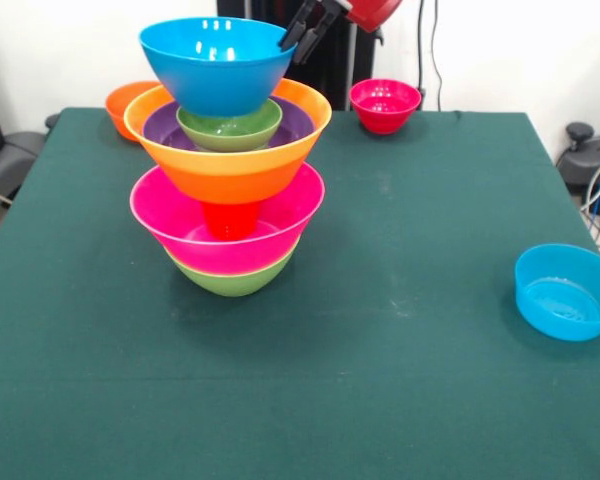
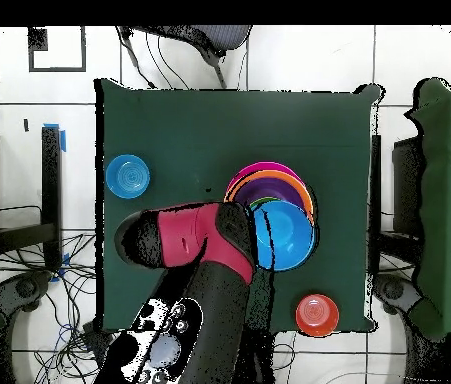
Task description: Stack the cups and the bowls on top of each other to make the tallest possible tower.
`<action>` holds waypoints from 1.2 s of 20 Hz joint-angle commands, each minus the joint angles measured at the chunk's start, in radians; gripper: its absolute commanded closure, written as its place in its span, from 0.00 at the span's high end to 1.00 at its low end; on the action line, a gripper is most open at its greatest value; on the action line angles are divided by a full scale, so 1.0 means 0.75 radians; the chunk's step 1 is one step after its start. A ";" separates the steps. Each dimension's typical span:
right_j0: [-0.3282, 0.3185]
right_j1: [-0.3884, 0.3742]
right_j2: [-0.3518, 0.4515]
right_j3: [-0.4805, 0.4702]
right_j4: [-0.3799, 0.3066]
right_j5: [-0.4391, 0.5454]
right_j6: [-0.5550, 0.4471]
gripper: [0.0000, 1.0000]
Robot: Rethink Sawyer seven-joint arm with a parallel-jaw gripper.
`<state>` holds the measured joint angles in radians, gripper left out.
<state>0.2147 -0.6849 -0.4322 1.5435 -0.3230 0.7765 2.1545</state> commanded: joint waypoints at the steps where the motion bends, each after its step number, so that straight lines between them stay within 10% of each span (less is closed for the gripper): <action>1: -0.017 0.075 0.113 0.067 -0.060 -0.109 0.062 0.00; 24: 0.004 0.094 0.109 0.055 -0.045 -0.097 0.080 0.00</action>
<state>0.2147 -0.6849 -0.4322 1.5435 -0.3230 0.7394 2.1545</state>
